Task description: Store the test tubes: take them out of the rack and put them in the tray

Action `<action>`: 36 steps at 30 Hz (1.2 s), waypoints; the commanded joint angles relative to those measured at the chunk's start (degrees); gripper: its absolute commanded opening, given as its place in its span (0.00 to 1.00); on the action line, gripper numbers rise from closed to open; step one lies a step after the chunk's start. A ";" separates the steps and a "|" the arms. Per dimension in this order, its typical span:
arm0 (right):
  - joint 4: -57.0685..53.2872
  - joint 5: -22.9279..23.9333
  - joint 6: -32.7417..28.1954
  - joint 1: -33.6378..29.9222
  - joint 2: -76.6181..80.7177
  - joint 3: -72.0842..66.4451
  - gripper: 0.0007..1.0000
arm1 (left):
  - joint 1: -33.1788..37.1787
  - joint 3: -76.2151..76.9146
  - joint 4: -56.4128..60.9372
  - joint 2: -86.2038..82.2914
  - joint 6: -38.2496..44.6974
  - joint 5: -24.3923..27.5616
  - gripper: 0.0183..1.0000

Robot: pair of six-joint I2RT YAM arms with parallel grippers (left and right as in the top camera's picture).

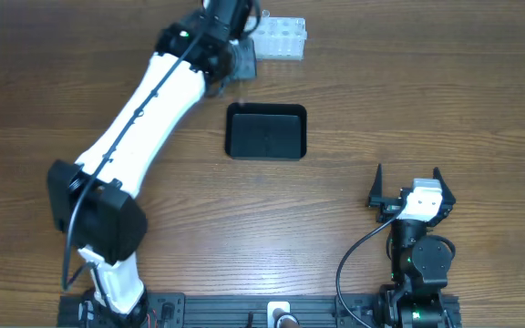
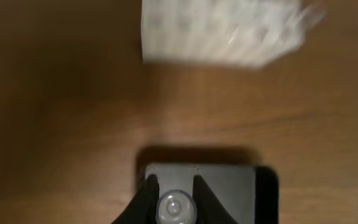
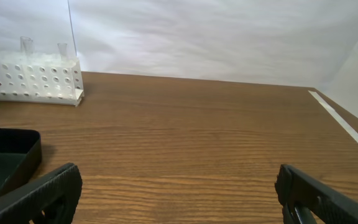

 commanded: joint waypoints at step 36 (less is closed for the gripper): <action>-0.09 0.55 0.13 -0.46 -0.52 -0.33 0.99 | -2.12 -0.04 -8.35 13.11 0.15 0.72 0.06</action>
